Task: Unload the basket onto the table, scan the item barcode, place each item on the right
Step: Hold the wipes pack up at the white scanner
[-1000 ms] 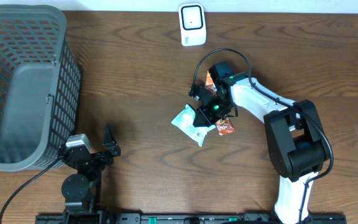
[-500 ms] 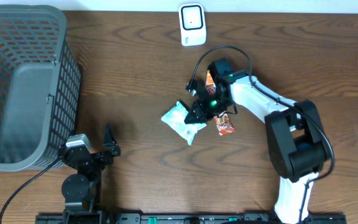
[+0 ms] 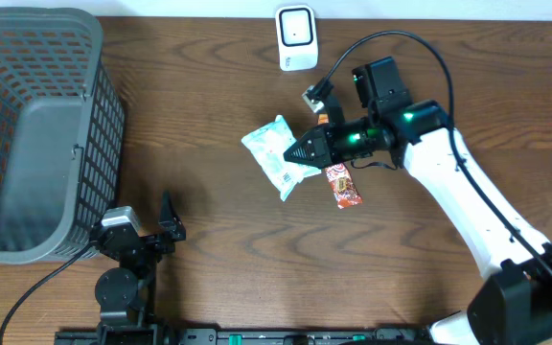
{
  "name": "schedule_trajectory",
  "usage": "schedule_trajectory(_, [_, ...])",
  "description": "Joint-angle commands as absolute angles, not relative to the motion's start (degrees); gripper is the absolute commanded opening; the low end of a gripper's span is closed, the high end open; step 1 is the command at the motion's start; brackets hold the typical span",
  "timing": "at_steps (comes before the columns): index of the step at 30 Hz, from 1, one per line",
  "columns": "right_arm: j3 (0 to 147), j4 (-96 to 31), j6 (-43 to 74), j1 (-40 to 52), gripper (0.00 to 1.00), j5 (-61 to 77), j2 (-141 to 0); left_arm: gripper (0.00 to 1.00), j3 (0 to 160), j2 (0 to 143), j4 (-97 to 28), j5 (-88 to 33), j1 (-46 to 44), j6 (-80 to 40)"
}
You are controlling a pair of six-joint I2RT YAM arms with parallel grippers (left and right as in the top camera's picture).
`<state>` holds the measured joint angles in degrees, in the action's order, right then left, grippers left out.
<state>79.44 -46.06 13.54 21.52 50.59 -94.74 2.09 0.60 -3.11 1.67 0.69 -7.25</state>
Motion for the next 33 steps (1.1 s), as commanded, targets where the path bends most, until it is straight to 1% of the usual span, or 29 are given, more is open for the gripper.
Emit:
schedule_trajectory(1, [80.1, -47.7, 21.0, 19.6, 0.01, 51.3, -93.5, 0.98, 0.2, 0.2, -4.0, 2.0, 0.6, -6.5])
schedule_trajectory(4, [80.1, -49.6, 20.7, 18.9, 0.01, 49.4, -93.7, 0.98, 0.2, 0.2, -4.0, 2.0, 0.6, -6.5])
schedule_trajectory(6, [80.1, -50.0, 19.6, 18.8, 0.01, 44.4, -93.6, 0.98, 0.2, 0.2, -4.0, 2.0, 0.6, -6.5])
schedule_trajectory(9, [80.1, -47.5, 16.4, 18.9, 0.01, 31.2, -93.6, 0.98, 0.2, 0.2, -4.0, 2.0, 0.6, -6.5])
schedule_trajectory(12, [80.1, -41.4, 13.9, 19.5, 0.02, 18.5, -93.6, 0.98, 0.2, 0.2, -4.0, 2.0, 0.6, -6.5])
schedule_trajectory(16, [80.0, -26.9, 9.6, 21.2, 0.02, 3.5, -94.8, 0.98, 0.2, 0.2, -4.0, 2.0, 0.6, -6.5])
schedule_trajectory(18, [80.0, -17.7, 3.6, 22.2, 0.01, -1.1, -96.8, 0.98, 0.2, 0.2, -4.0, 2.0, 0.6, -6.5])
schedule_trajectory(21, [80.0, -6.2, -7.0, 22.8, 0.01, -1.6, -100.9, 0.98, 0.2, 0.2, -4.0, 2.0, 0.6, -6.5])
schedule_trajectory(24, [80.0, 6.1, -14.2, 22.6, 0.01, -2.4, -106.7, 0.98, 0.2, 0.2, -4.0, 2.0, 0.6, -6.5])
schedule_trajectory(30, [80.3, 34.5, -21.4, 22.6, 0.01, -5.8, -118.0, 0.98, 0.2, 0.2, -4.0, 2.0, 0.6, -6.5])
schedule_trajectory(33, [82.1, 43.2, -23.2, 22.4, 0.01, -5.7, -122.7, 0.98, 0.2, 0.2, -4.0, 2.0, 0.6, -6.5])
